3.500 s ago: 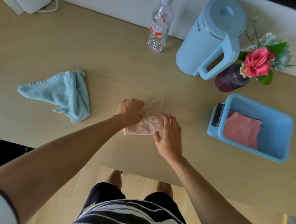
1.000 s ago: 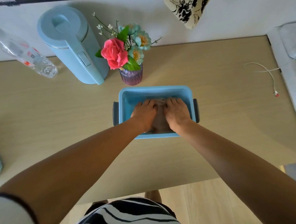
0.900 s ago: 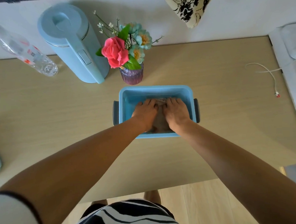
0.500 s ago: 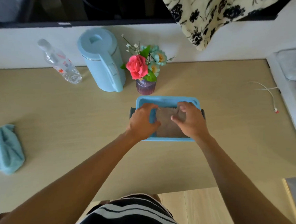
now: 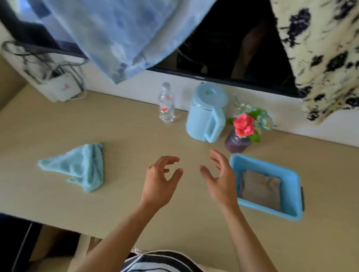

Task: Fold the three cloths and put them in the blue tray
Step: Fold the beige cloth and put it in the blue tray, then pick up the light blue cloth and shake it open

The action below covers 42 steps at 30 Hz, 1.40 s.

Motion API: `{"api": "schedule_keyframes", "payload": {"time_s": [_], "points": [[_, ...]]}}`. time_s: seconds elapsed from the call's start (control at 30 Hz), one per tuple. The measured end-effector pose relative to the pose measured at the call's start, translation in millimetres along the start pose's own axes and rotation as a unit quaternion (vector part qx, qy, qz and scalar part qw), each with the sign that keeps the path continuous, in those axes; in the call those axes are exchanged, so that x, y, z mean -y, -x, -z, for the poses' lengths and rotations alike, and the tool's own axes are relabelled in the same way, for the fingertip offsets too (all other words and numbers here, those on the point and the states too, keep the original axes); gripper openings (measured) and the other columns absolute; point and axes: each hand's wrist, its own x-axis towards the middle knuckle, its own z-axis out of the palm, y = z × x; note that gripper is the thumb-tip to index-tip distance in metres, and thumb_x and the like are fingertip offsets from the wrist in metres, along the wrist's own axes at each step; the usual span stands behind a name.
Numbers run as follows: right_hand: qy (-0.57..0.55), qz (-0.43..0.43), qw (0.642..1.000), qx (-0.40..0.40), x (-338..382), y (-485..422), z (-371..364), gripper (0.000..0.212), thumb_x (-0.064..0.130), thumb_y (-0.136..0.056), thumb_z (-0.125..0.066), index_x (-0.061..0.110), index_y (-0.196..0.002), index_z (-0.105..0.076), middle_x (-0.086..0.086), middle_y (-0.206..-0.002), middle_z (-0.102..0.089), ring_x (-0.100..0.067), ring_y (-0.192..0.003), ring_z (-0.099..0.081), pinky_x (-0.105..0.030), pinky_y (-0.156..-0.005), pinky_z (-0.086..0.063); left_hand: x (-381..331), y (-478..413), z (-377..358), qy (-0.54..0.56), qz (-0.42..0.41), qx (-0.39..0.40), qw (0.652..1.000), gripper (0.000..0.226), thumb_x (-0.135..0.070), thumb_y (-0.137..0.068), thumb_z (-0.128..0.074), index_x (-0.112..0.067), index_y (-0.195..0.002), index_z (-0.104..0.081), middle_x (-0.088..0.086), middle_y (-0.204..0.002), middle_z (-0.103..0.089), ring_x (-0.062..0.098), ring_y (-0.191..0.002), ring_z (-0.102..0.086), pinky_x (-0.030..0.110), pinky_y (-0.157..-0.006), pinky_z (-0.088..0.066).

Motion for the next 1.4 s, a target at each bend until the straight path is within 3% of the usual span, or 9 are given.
{"api": "schedule_keyframes", "payload": {"time_s": [0.27, 0.4, 0.47, 0.63, 0.77, 0.87, 1.07, 1.27, 1.4], "points": [[0.012, 0.014, 0.995, 0.097, 37.0, 23.2, -103.0, 0.054, 0.019, -0.086, -0.075, 0.020, -0.137, -0.055, 0.003, -0.127, -0.063, -0.008, -0.115, -0.060, -0.028, -0.100, -0.048, 87.3, 2.2, 97.8, -0.079, 0.056, -0.078, 0.992, 0.017, -0.021, -0.086, -0.070, -0.021, -0.102, -0.069, -0.012, -0.104, -0.066, 0.005, -0.094, -0.061, 0.023, -0.087, -0.050], [0.018, 0.011, 0.991, 0.131, 47.8, 32.8, -141.4, 0.055, 0.019, -0.087, -0.075, 0.019, -0.137, -0.054, 0.003, -0.128, -0.062, -0.009, -0.116, -0.060, -0.015, -0.094, -0.044, 150.5, -5.2, 134.3, -0.160, 0.113, -0.086, 0.977, 0.018, -0.019, -0.084, -0.068, -0.021, -0.102, -0.069, -0.003, -0.113, -0.059, 0.019, -0.110, -0.054, 0.029, -0.095, -0.043], [0.019, 0.009, 0.990, 0.138, 51.5, 36.1, -156.9, 0.055, 0.020, -0.087, -0.075, 0.020, -0.137, -0.053, 0.002, -0.128, -0.062, -0.010, -0.115, -0.061, -0.010, -0.091, -0.042, 175.1, -8.6, 146.3, -0.215, 0.153, -0.063, 0.963, 0.027, -0.022, -0.085, -0.066, -0.022, -0.111, -0.069, 0.003, -0.125, -0.052, 0.026, -0.123, -0.044, 0.032, -0.101, -0.040], [0.021, 0.000, 0.990, 0.139, 56.9, 44.7, -180.8, 0.055, 0.021, -0.088, -0.074, 0.021, -0.138, -0.053, 0.003, -0.125, -0.062, -0.010, -0.112, -0.062, -0.021, -0.092, -0.046, 213.4, -17.6, 163.8, -0.348, 0.231, 0.048, 0.907, 0.050, -0.035, -0.086, -0.061, -0.029, -0.135, -0.054, 0.014, -0.150, -0.025, 0.036, -0.142, -0.016, 0.046, -0.115, -0.030], [0.032, -0.005, 0.990, 0.137, 55.2, 48.5, -185.3, 0.055, 0.022, -0.088, -0.074, 0.020, -0.138, -0.053, 0.003, -0.123, -0.062, -0.009, -0.109, -0.063, -0.014, -0.086, -0.044, 234.2, -19.6, 168.9, -0.371, 0.245, 0.147, 0.883, 0.056, -0.037, -0.089, -0.058, -0.020, -0.141, -0.042, 0.011, -0.148, -0.027, 0.034, -0.137, -0.027, 0.046, -0.110, -0.037], [0.042, -0.012, 0.990, 0.134, 52.6, 49.5, -183.4, 0.054, 0.022, -0.088, -0.074, 0.021, -0.138, -0.053, 0.003, -0.121, -0.063, -0.007, -0.107, -0.064, -0.016, -0.086, -0.045, 242.0, -21.7, 176.3, -0.371, 0.210, 0.138, 0.894, 0.058, -0.036, -0.088, -0.062, -0.015, -0.137, -0.042, 0.007, -0.139, -0.039, 0.030, -0.129, -0.038, 0.043, -0.106, -0.040], [0.039, -0.023, 0.988, 0.145, 58.8, 40.7, -188.3, 0.055, 0.020, -0.087, -0.075, 0.020, -0.137, -0.053, 0.002, -0.119, -0.064, -0.004, -0.105, -0.063, -0.015, -0.086, -0.046, 219.7, -34.7, 195.3, -0.238, 0.104, 0.062, 0.964, 0.063, -0.016, -0.073, -0.077, -0.008, -0.129, -0.049, 0.009, -0.125, -0.050, 0.029, -0.112, -0.053, 0.033, -0.094, -0.041], [0.058, 0.038, 0.969, 0.238, 79.2, 32.5, -203.4, 0.070, 0.021, -0.076, -0.083, 0.026, -0.138, -0.051, 0.008, -0.129, -0.058, -0.002, -0.115, -0.057, -0.016, -0.093, -0.043, 139.7, -43.8, 210.7, -0.024, 0.050, 0.047, 0.997, 0.059, -0.006, -0.067, -0.053, -0.026, -0.122, -0.055, 0.002, -0.122, -0.058, 0.027, -0.080, -0.066, 0.035, -0.067, -0.052], [0.034, 0.031, 0.960, 0.275, 98.0, 31.1, -208.0, 0.083, 0.039, -0.066, -0.082, 0.028, -0.140, -0.048, 0.009, -0.131, -0.056, -0.006, -0.118, -0.056, -0.023, -0.095, -0.046, 89.5, -46.7, 211.0, 0.124, 0.053, 0.090, 0.987, 0.062, 0.016, -0.079, -0.044, -0.020, -0.127, -0.061, 0.000, -0.135, -0.057, 0.023, -0.094, -0.073, 0.040, -0.081, -0.058]]}}
